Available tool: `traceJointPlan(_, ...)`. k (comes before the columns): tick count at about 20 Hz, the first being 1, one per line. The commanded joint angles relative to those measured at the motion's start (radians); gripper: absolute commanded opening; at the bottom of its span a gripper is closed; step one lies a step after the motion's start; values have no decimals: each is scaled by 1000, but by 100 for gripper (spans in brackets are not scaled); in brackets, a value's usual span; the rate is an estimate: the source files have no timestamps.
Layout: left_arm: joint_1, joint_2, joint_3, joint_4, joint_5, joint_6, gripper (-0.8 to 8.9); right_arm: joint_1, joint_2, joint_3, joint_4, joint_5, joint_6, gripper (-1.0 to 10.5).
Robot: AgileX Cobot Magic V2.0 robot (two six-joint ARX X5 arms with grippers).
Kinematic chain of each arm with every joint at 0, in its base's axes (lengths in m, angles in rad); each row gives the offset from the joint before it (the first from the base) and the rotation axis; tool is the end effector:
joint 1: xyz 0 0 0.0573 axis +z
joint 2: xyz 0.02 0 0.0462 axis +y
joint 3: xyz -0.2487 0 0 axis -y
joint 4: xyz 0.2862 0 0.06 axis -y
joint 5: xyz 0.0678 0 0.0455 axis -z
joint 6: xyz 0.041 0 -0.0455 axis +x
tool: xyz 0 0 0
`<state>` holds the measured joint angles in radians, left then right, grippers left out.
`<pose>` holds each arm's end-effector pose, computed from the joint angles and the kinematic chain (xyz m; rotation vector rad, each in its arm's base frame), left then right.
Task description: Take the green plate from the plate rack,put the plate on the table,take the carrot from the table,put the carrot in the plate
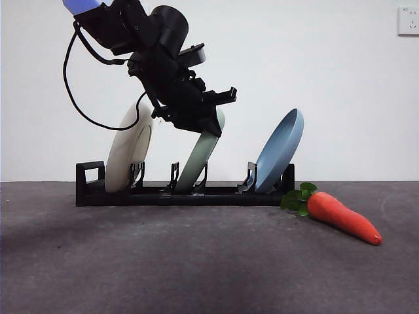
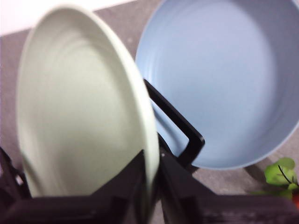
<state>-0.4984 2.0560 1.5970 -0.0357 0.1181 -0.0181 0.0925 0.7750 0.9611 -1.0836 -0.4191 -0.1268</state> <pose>0.4497 -0.2503 0.1990 0.0778 0.4988 -0.5991 0.1758 0.0331 0.3072 0.0317 0.8619 0.5317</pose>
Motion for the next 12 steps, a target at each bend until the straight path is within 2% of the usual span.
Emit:
traceJointPlan(1,-4,1,-6,-11,23,-5,-8,2,-1,4,5,0,6,659)
traceJointPlan(7,-4,-117,-6,-53,45,-6,-8,2,-1,4,5,0,6,659)
traceJointPlan(12,-13,-293,-6,-177,46,-5,-8,2,-1,4,5,0,6,659)
